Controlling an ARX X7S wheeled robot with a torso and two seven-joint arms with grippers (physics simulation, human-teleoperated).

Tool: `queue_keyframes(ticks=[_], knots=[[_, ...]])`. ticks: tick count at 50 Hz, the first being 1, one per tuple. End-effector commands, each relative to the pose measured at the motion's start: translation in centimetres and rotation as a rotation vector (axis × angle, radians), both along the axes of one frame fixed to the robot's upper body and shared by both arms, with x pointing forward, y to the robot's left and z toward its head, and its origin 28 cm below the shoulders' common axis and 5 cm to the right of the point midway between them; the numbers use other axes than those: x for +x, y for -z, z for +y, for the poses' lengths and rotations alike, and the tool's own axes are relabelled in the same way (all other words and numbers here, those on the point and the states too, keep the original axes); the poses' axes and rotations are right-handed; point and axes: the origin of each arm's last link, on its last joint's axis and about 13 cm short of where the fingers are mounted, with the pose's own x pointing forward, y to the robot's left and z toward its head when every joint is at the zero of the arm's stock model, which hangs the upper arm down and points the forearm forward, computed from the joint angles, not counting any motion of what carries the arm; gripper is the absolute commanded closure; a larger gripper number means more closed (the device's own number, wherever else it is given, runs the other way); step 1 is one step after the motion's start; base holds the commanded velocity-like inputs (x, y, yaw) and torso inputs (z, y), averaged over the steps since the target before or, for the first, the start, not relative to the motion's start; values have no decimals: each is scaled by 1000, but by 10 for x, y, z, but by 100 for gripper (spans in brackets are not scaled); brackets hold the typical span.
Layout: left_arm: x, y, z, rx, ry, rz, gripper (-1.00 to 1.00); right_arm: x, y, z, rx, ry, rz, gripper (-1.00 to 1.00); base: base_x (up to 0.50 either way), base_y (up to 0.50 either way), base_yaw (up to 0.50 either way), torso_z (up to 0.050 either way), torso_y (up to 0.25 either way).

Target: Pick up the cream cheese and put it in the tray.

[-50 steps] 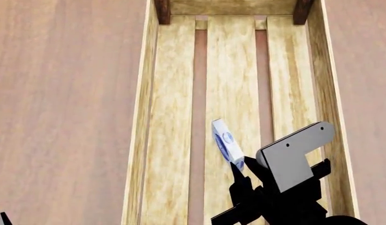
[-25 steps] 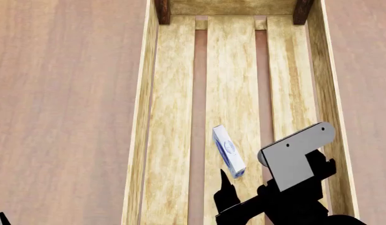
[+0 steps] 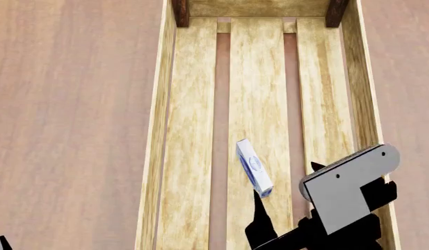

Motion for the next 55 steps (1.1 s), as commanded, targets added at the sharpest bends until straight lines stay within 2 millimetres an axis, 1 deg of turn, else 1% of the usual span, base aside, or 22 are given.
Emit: queue_keyframes(ticks=[1, 6, 7, 8, 11, 15, 16, 20, 22, 26, 29, 30, 31, 32, 36, 37, 40, 44, 48, 55], knots=[[1, 1, 0, -1, -1, 3, -100, -24, -14, -5, -18, 17, -74, -100, 0, 0, 0, 0, 0], [0, 0, 1, 1, -2, 2, -100, -39, -20, -5, -26, 21, -142, -100, 0, 0, 0, 0, 0], [0, 0, 1, 1, -2, 2, -100, -40, -20, -5, -26, 21, -142, -100, 0, 0, 0, 0, 0], [0, -1, 1, 2, -5, 1, -100, -46, -21, -5, -20, 19, -155, -100, 0, 0, 0, 0, 0], [-2, -3, 3, -2, -8, -2, -100, -53, -22, -5, -16, 24, -179, -100, 0, 0, 0, 0, 0], [-1, -11, 9, -6, -25, -3, -100, -61, -20, -5, 1, 43, -216, -100, 0, 0, 0, 0, 0], [0, -18, 12, 11, -49, -16, -100, -64, -18, -3, 11, 35, -236, -100, 0, 0, 0, 0, 0], [0, -34, 17, 17, -71, -38, -100, -71, -14, 0, 5, 32, -252, -100, 0, 0, 0, 0, 0], [1, -45, 19, 33, -85, -49, -100, -74, -14, 2, 6, 29, -273, -100, 0, 0, 0, 0, 0], [1, -60, 17, 58, -75, -47, -100, -75, -13, 5, 9, 31, -294, -100, 0, 0, 0, 0, 0], [0, -75, 15, 64, -51, -59, -100, -75, -13, 6, 17, 40, -314, -100, 0, 0, 0, 0, 0], [-1, -83, 14, 69, -40, -68, -100, -77, -15, 8, 24, 42, -327, -100, 0, 0, 0, 0, 0], [-1, -83, 14, 69, -40, -68, -100, -77, -15, 8, 24, 42, -327, -100, 0, 0, 0, 0, 0], [-3, -91, 13, 76, -35, -82, -100, -79, -18, 10, 28, 41, -343, -100, 0, 0, 0, 0, 0], [-6, -108, 11, 93, -27, -101, -100, -84, -24, 15, 24, 33, -376, -100, 0, 0, 0, 0, 0], [-7, -118, 10, 98, -24, -113, -100, -86, -28, 18, 26, 29, -399, -100, 0, 0, 0, 0, 0], [-12, -134, 9, 104, -7, -136, -100, -89, -37, 22, 27, 28, -440, -100, 0, 0, 0, 0, 0], [-16, -147, 8, 121, 24, -140, -100, -88, -43, 26, 18, 20, -450, -100, 0, 0, 0, 0, 0], [-19, -156, 6, 142, 33, -153, -100, -87, -46, 27, 20, 14, -456, -100, 0, 0, 0, 0, 0], [-21, -163, 6, 151, 25, -194, -100, -87, -52, 30, 11, 9, -470, -100, 0, 0, 0, 0, 0]])
